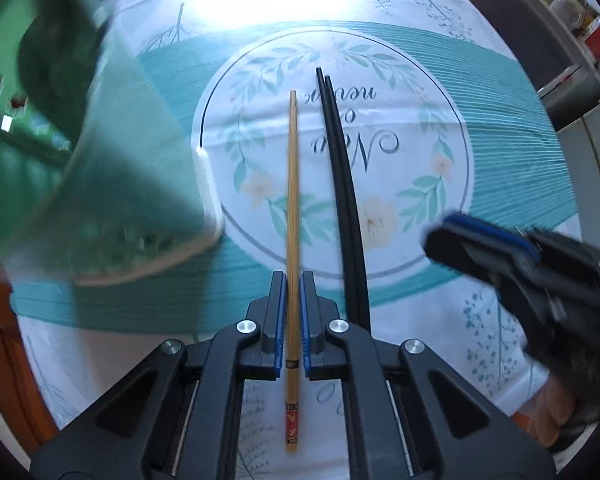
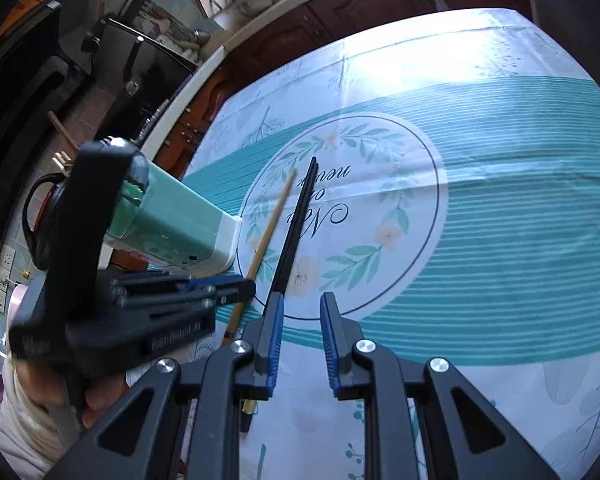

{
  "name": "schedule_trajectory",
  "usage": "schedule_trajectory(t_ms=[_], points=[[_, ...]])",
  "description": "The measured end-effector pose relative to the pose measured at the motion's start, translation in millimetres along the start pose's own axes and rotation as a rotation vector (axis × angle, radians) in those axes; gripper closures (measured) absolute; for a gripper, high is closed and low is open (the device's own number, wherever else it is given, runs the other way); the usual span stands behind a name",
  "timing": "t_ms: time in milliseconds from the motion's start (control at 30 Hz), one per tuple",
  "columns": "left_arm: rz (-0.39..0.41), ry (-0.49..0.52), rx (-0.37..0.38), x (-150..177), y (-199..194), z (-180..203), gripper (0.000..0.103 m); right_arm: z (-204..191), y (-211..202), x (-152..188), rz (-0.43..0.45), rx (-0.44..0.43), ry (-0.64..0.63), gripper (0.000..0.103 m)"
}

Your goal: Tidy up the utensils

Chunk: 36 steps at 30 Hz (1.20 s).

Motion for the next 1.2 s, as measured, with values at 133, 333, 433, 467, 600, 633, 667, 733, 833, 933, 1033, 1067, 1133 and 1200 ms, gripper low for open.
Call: schedule_trajectory(t_ms=[133,333,433,467,600,633,667,733,833,933,1033,1067,1133,1200], points=[[0.014,-0.016,0.042,12.8,-4.6,-5.3,0.099,-4.8,15.9,-13.9,-0.068,0.033,-0.006,0.084],[0.072,-0.001,0.083,40.1,-15.7,-10.8,0.099,-15.5,51.0,-35.0,-0.204,0.089,0.007,0.084],[0.087,0.003,0.114,48.1,-21.8,-14.5,0.099,-25.6,58.8,-42.4,-0.228,0.132,-0.014,0.084],[0.091,0.004,0.122,55.9,-25.2,-19.0,0.099,-29.7,61.7,-44.4,-0.239,0.156,-0.017,0.084],[0.114,0.009,0.155,72.9,-35.8,-30.9,0.099,-49.9,69.9,-45.6,-0.262,0.268,-0.096,0.085],[0.120,0.007,0.163,81.6,-38.3,-37.6,0.099,-55.9,71.9,-44.6,-0.264,0.308,-0.132,0.087],[0.126,0.006,0.169,83.3,-40.1,-40.3,0.099,-60.3,73.2,-43.6,-0.264,0.335,-0.168,0.087],[0.137,0.006,0.177,89.5,-45.5,-44.9,0.099,-66.1,75.5,-44.4,-0.273,0.367,-0.203,0.088],[0.150,0.009,0.189,99.4,-54.9,-50.2,0.099,-73.5,80.0,-45.6,-0.292,0.405,-0.213,0.092],[0.176,0.022,0.203,103.1,-63.6,-50.3,0.099,-81.3,86.6,-50.0,-0.292,0.445,-0.223,0.092],[0.200,0.030,0.218,111.9,-78.3,-55.8,0.099,-87.2,93.1,-53.8,-0.313,0.467,-0.226,0.092],[0.208,0.031,0.224,114.1,-82.2,-57.7,0.099,-88.6,95.8,-56.1,-0.322,0.472,-0.224,0.092],[0.218,0.031,0.236,119.8,-90.3,-64.9,0.099,-89.5,100.1,-59.1,-0.341,0.473,-0.217,0.092],[0.220,0.029,0.243,122.4,-92.3,-69.9,0.099,-91.4,108.5,-59.2,-0.375,0.496,-0.218,0.088]])
Point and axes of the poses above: each gripper's, at about its wrist camera, not at the fingertips, and y roughly the way its jaws point, z to its right, x to its underside, the point moved 1 cm from there along y, roughly the way its jaws point, and after that the axes turned 4 degrees about x, right-handed, at the moved point
